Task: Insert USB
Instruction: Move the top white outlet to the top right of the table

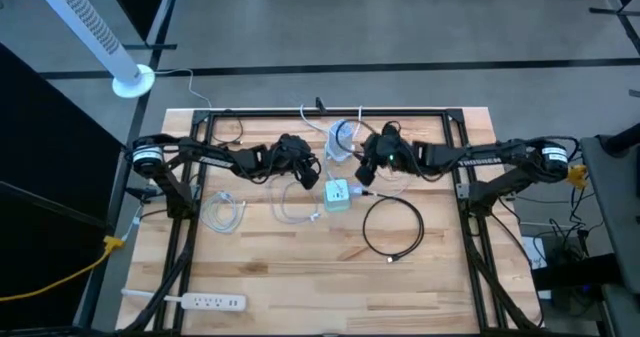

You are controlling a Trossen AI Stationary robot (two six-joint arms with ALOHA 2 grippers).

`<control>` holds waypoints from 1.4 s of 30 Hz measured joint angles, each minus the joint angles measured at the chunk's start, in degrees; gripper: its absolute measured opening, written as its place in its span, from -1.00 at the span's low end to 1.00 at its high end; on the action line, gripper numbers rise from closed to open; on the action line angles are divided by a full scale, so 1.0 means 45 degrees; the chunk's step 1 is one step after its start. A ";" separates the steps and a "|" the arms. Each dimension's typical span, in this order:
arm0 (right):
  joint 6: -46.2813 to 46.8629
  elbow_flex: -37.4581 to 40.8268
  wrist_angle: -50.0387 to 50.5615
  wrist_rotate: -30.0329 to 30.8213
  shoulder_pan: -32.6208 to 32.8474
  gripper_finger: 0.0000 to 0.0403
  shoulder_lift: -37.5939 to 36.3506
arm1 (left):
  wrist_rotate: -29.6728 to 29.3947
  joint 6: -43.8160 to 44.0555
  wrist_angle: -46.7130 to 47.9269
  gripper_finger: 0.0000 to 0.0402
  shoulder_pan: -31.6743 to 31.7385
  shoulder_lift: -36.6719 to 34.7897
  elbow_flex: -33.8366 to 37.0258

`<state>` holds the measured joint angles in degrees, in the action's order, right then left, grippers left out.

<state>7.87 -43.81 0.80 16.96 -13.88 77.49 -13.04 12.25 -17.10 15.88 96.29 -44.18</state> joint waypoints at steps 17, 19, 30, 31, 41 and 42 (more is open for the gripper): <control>-0.0893 -0.2331 -0.1347 -0.0540 -0.1290 0.74 0.2011 | -0.0155 0.0143 -0.0077 -0.65 0.0112 0.0005 0.0019; -0.0993 -0.3103 -0.0582 -0.0357 -0.1347 0.75 0.2775 | -0.0150 0.0159 0.0078 -0.65 0.0102 0.0005 0.0019; -0.0392 -0.5656 0.1852 0.0259 -0.1842 0.75 0.5282 | -0.0109 0.0650 0.1255 -0.65 0.0102 0.0019 0.0185; -0.0187 -0.5673 0.1997 -0.0085 -0.1940 0.75 0.5348 | -0.0111 0.0717 0.1259 -0.65 0.0102 0.0019 0.0227; 0.0135 -0.5761 0.3119 -0.1733 -0.2586 0.46 0.5643 | -0.0166 0.1575 0.1116 -0.65 0.0102 0.0019 0.0882; -0.0122 -0.5761 0.3169 -0.1861 -0.2586 0.46 0.5585 | -0.0169 0.1684 0.1139 -0.65 0.0102 0.0019 0.0946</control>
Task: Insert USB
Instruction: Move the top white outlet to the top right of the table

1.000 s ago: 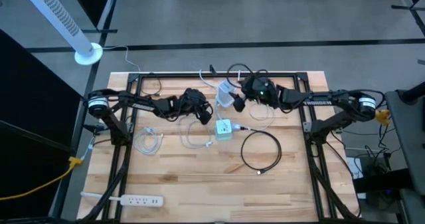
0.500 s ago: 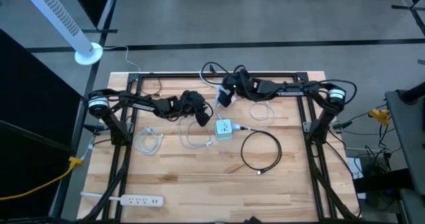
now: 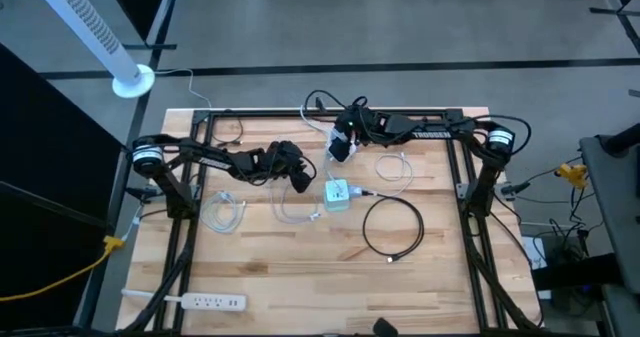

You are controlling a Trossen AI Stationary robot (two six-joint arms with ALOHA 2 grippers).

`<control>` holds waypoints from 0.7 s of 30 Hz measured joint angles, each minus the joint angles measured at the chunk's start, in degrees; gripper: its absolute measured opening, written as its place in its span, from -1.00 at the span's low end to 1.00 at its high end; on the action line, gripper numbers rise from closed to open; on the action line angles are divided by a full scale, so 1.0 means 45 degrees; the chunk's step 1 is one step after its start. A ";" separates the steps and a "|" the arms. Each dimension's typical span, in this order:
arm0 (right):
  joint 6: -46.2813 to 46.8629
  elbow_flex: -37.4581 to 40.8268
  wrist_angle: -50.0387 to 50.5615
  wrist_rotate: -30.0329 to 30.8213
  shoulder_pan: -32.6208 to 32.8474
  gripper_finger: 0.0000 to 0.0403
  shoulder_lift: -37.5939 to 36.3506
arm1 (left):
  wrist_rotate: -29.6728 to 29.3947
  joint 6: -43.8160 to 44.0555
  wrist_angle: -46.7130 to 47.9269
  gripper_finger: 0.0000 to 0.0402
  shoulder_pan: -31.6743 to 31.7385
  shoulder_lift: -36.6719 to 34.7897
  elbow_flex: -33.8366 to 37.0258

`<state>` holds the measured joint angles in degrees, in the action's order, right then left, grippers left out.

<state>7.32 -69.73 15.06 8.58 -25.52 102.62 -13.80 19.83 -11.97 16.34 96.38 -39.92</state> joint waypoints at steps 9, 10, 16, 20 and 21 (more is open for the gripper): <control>-0.1370 0.0010 0.2479 0.1535 -0.0794 0.46 -0.1486 | -0.0032 0.0387 -0.0230 -0.65 -0.0312 -0.0092 0.0049; -0.1479 0.0010 0.2953 0.1762 -0.0991 0.46 -0.1698 | -0.0034 0.0390 -0.0338 -0.65 -0.0359 -0.0093 0.0049; -0.1882 0.0793 0.4107 0.1591 -0.2167 0.46 -0.3048 | -0.0034 0.0494 -0.0463 -0.65 -0.0624 -0.0121 0.0049; -0.1779 0.2431 0.3620 0.1075 -0.3067 0.46 -0.4400 | -0.0035 0.0633 -0.0442 -0.65 -0.0868 -0.0141 0.0049; -0.1663 0.2884 0.3610 0.1044 -0.3300 0.46 -0.4758 | -0.0034 0.0652 -0.0433 -0.65 -0.0909 -0.0141 0.0049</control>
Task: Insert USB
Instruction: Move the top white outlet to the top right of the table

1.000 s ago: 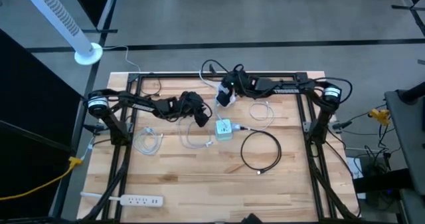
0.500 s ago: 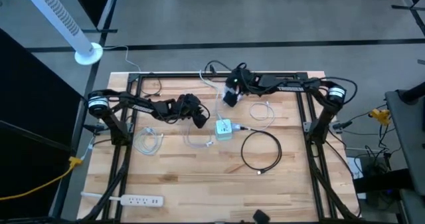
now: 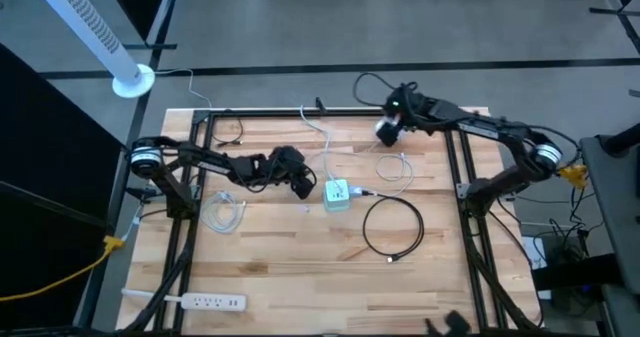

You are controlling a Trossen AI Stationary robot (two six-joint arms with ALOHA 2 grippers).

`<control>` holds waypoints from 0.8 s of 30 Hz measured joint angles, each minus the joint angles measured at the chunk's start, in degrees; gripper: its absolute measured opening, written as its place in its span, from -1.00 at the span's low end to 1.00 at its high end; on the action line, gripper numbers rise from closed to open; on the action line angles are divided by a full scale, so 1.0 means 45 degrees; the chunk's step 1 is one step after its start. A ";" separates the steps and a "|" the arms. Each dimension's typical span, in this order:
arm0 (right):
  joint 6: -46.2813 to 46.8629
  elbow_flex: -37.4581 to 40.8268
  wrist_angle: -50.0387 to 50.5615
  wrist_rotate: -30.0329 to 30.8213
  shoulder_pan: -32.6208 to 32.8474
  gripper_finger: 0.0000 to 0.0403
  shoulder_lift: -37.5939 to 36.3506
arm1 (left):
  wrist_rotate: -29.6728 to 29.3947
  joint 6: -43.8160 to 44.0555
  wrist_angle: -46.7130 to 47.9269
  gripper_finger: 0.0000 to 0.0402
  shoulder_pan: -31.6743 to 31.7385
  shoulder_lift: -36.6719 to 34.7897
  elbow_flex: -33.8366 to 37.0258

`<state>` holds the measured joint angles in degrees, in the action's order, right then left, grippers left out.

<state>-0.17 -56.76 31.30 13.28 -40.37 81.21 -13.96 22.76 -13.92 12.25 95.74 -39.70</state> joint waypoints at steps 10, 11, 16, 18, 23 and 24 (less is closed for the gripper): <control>0.1512 0.1866 0.0956 -0.0010 -0.1743 0.46 -0.2488 | 0.0000 0.0021 -0.1875 -0.65 -0.0092 -0.0010 0.0000; 0.1512 0.1866 0.1217 -0.0073 -0.1810 0.46 -0.2472 | 0.0000 -0.0034 -0.2261 -0.65 -0.0083 -0.0015 0.0000; 0.1504 0.1788 0.1444 -0.0019 -0.2155 0.46 -0.1906 | 0.0103 -0.0391 -0.3532 -0.65 -0.0082 -0.0021 0.0000; 0.1507 0.1779 0.1273 -0.0054 -0.2221 0.46 -0.1665 | 0.0293 -0.0613 -0.3796 -0.65 -0.0082 -0.0034 0.0000; 0.1451 0.1803 0.0849 -0.0150 -0.2235 0.46 -0.1416 | 0.0330 -0.0979 -0.3904 -0.65 -0.0082 -0.0073 0.0000; 0.1359 0.1813 0.0754 -0.0167 -0.2237 0.46 -0.1405 | 0.0330 -0.0995 -0.3904 -0.65 -0.0082 -0.0073 0.0000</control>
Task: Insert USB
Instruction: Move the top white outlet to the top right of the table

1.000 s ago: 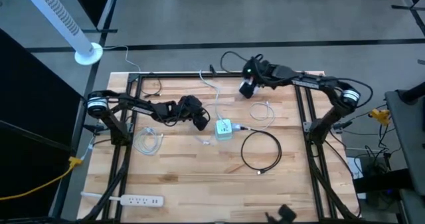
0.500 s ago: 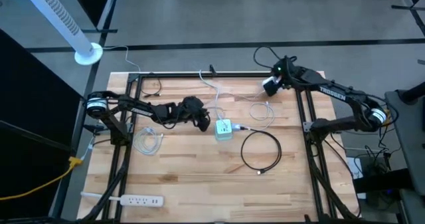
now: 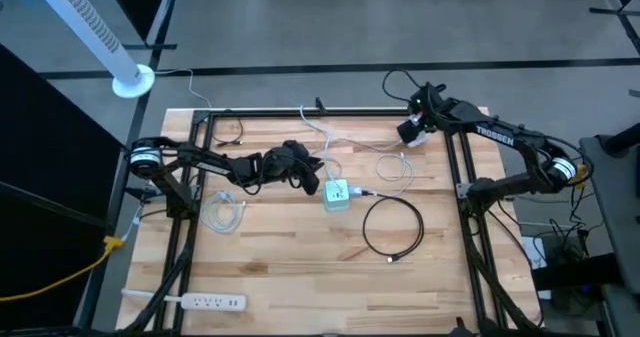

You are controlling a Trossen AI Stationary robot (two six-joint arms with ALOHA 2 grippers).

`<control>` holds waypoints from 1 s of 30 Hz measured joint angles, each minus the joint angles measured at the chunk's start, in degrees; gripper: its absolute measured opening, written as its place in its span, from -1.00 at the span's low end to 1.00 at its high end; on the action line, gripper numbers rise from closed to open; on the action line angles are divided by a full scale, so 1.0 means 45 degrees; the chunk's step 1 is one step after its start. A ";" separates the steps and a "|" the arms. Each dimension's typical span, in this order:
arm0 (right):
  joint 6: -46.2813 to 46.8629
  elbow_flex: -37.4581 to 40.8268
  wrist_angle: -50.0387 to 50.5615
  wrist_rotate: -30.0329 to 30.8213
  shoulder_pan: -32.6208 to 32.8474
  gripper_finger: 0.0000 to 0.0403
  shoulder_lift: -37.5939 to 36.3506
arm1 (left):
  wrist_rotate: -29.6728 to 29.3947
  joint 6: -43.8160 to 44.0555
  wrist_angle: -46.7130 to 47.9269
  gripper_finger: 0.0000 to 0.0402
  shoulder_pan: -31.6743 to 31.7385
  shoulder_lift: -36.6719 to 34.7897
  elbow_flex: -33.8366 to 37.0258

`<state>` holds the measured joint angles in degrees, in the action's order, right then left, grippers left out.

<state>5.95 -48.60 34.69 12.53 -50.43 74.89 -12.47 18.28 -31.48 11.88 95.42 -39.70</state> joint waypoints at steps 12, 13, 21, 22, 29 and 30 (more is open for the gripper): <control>-0.0173 0.0029 -0.0203 -0.0072 0.0000 0.46 0.0024 | 0.0350 -0.0574 0.0178 -0.65 -0.0104 -0.0730 0.0000; -0.0173 0.0029 -0.0203 -0.0072 0.0000 0.46 0.0025 | 0.0345 -0.0666 0.0233 -0.65 -0.0130 -0.0878 0.0000; -0.0274 0.0067 -0.0391 0.0014 0.0005 0.53 0.0050 | 0.0345 -0.1367 0.1028 -0.65 -0.0390 -0.2190 0.0000; -0.0300 0.0108 -0.0261 0.0097 0.0006 0.58 0.0074 | 0.0345 -0.1433 0.1157 -0.65 -0.0438 -0.2348 0.0000; -0.0551 0.0112 -0.0286 0.0276 0.0010 0.62 0.0073 | 0.0340 -0.1927 0.2205 -0.65 -0.0607 -0.3360 0.0000; -0.0569 0.0112 -0.0329 0.0287 0.0010 0.60 0.0073 | 0.0328 -0.1921 0.2326 -0.65 -0.0607 -0.3453 0.0000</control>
<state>3.39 -48.10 33.21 13.82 -50.39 75.22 -10.99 9.64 -21.02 9.15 79.88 -39.70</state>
